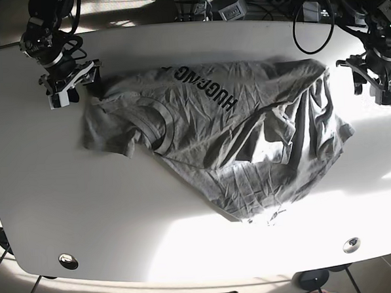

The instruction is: Fold the T-shirt properly

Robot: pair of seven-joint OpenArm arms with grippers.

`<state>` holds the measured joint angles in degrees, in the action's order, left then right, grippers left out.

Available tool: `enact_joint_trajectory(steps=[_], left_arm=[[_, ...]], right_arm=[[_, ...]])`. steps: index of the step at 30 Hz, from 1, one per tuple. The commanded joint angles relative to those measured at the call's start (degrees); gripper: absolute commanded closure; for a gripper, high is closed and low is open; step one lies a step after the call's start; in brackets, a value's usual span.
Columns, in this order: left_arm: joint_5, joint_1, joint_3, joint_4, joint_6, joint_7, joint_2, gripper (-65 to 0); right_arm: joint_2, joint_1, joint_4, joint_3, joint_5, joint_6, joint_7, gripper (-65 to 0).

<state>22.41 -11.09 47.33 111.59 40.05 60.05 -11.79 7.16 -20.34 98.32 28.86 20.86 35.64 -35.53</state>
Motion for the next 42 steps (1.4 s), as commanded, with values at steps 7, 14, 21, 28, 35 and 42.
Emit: enact_joint_trajectory(steps=[7, 14, 21, 28, 35, 42], left_arm=[[1.19, 9.99, 0.01, -4.12, -12.76, -1.11, -0.12, -49.2], [1.19, 21.86, -4.39, -22.84, -15.04, -2.07, -0.56, -50.6], [-10.94, 27.49, -14.50, -40.07, -15.04, -15.08, -1.00, -50.6], [-13.67, 29.33, -19.33, -51.77, -15.04, -21.50, -1.35, -50.3], [-13.58, 29.16, -20.65, -51.68, -14.78, -21.33, -1.35, -0.4], [-13.49, 25.55, -20.39, -38.40, -14.78, -17.55, -1.53, 0.0]], right_arm=[[0.71, 0.25, 1.32, 0.46, 0.72, 0.19, 1.46, -41.4], [0.62, 0.43, 1.15, 0.37, 0.72, 0.19, 1.46, -41.4], [0.53, 0.78, 1.06, 0.54, 0.72, 0.19, 1.46, -41.4], [0.53, 0.78, 1.15, 0.54, 0.72, 0.19, 1.46, -41.4], [0.53, 1.30, 4.14, 3.97, 3.97, 0.19, 1.46, -41.4], [1.76, 2.71, 10.38, 5.64, 6.70, 0.19, 1.29, -41.5]])
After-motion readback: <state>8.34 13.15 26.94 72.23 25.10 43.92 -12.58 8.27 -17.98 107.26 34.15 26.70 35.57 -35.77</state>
